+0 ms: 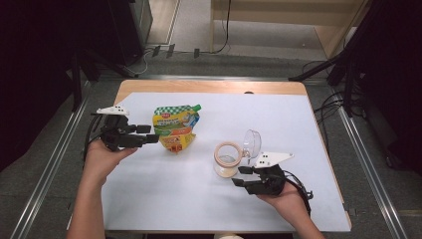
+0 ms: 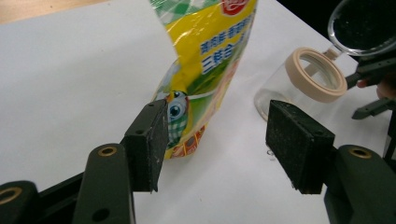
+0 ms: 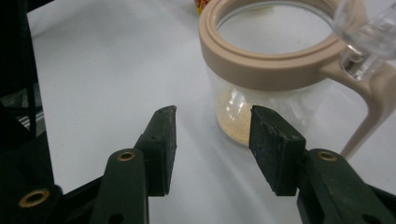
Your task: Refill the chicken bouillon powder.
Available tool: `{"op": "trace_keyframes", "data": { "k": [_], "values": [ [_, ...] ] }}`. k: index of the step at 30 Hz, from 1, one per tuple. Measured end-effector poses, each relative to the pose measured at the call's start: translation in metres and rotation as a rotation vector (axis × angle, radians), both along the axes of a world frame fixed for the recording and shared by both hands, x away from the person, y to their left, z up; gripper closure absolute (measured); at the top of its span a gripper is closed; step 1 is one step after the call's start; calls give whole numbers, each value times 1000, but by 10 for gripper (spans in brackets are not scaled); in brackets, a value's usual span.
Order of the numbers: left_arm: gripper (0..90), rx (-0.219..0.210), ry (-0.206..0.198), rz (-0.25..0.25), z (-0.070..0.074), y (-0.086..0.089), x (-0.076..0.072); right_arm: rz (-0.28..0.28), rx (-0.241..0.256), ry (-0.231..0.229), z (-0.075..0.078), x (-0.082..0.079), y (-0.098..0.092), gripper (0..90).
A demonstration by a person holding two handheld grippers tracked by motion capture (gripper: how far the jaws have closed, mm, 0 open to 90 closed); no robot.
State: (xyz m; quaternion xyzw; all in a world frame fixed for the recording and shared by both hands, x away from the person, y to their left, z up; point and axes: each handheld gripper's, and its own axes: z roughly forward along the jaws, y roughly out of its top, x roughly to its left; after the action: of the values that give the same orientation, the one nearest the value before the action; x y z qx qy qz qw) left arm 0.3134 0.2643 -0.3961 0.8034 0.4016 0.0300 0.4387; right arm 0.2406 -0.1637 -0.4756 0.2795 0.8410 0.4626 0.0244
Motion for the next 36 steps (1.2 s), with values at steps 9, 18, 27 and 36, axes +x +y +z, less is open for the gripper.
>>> {"op": "trace_keyframes", "data": {
  "k": [9, 18, 27, 36],
  "values": [
    [528, -4, -7, -8, -14, -16, 16, 42, -7, -8, -1, -8, 12, 523],
    [573, -31, -1, -2, -20, -26, 25, 79, -6, -3, -4, -14, 32, 516],
    [699, -38, 6, 2, -25, -33, 28, 104, 19, 1, -6, -21, 57, 499],
    [900, -35, -46, 46, -22, -35, 24, 81, 21, 8, -14, -18, 71, 487]
  ]
}}
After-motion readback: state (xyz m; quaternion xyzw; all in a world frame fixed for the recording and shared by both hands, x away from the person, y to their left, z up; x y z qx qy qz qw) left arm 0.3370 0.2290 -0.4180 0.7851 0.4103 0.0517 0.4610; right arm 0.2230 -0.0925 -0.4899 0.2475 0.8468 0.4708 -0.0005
